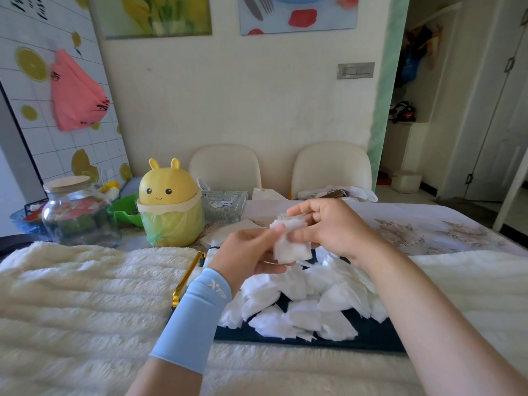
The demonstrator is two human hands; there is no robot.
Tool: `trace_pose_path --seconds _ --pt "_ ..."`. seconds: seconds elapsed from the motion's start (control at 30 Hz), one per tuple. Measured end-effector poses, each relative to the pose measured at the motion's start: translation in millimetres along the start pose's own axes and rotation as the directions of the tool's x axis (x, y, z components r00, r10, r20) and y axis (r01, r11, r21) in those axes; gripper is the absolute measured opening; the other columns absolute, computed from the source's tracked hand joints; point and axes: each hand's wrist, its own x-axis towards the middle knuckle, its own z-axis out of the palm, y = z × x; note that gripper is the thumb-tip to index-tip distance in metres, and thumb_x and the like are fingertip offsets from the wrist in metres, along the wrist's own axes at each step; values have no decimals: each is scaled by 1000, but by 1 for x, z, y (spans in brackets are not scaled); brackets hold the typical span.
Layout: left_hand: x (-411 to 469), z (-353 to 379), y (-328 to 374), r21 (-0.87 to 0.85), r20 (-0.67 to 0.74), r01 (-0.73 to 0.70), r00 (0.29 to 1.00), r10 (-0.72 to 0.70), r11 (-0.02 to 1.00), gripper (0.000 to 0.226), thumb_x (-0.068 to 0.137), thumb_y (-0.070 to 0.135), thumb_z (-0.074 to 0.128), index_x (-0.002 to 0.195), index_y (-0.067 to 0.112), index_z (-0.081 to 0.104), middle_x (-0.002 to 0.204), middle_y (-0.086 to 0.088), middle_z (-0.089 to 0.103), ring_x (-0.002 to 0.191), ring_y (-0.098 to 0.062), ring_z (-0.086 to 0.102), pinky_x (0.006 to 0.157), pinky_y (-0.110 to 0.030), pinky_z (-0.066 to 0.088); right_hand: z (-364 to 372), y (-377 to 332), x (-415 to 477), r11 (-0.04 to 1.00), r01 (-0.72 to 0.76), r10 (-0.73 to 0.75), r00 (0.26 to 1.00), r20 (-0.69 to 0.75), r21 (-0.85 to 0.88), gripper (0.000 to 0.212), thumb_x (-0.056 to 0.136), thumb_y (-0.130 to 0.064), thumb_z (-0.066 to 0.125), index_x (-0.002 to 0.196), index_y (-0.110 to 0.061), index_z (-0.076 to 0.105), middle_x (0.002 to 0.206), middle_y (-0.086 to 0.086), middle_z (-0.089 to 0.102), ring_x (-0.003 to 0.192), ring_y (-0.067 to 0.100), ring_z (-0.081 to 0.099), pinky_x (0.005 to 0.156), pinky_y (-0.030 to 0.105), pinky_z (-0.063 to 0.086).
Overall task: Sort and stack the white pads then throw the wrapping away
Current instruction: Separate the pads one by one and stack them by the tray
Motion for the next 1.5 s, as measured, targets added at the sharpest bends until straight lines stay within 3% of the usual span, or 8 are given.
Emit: trace_pose_path --seconds 0.2,0.37,0.57,0.67,0.8,0.93,1.3,1.5 --pt "3 -10 -5 104 -130 -15 991 28 994 22 87 -4 68 108 0 69 90 -13 77 80 -23 75 68 -22 59 1 11 5 986 24 -43 992 -120 -162 19 89 -14 68 100 -29 69 91 -7 74 74 12 72 72 26 54" --pt "4 -24 -1 -72 -246 -31 969 12 997 12 92 -1 61 101 5 68 94 -19 73 73 -25 74 65 -27 61 6 16 16 687 -114 238 968 74 -718 44 77 -29 62 121 -25 69 120 -7 68 111 18 64 98 37 53" --pt "5 -29 -1 -182 -310 -27 950 -31 983 9 96 8 59 100 2 65 94 -21 72 69 -28 74 65 -32 63 26 31 40 486 -113 309 950 50 -866 18 82 -16 61 97 -19 71 97 4 69 85 26 64 80 30 54" --pt "9 -36 -5 -128 -399 -44 917 -10 991 6 95 9 61 96 5 66 96 -19 71 74 -27 74 67 -33 63 15 26 34 609 -113 184 983 2 -785 19 83 -23 62 92 -27 77 94 0 72 79 23 66 74 30 57" --pt "12 -39 -6 -84 -459 -68 888 22 994 9 94 8 62 86 7 67 91 -13 68 78 -23 69 70 -31 62 1 9 10 970 -55 56 998 -2 -238 18 93 -14 68 93 -29 78 85 -3 70 74 15 64 67 27 55" --pt "12 -31 -7 -5 -453 -61 890 53 998 16 94 9 62 79 8 67 87 -13 69 72 -22 69 67 -28 61 0 4 1 991 -49 41 997 71 123 15 90 -4 71 98 -15 76 79 0 68 64 7 55 53 19 47" --pt "6 -7 -7 11 -245 0 970 3 1000 17 95 13 63 101 1 71 99 -24 73 89 -34 74 76 -38 62 3 -3 0 966 206 -188 975 121 -154 34 97 -8 62 105 -39 74 83 14 68 70 15 52 71 26 44" --pt "5 -6 -7 12 -161 36 986 -34 999 22 96 9 58 106 -6 69 100 -25 73 88 -33 73 78 -39 61 3 -9 -2 961 257 -232 951 203 -105 44 86 -4 76 118 -32 70 94 -2 77 92 11 69 90 18 48"
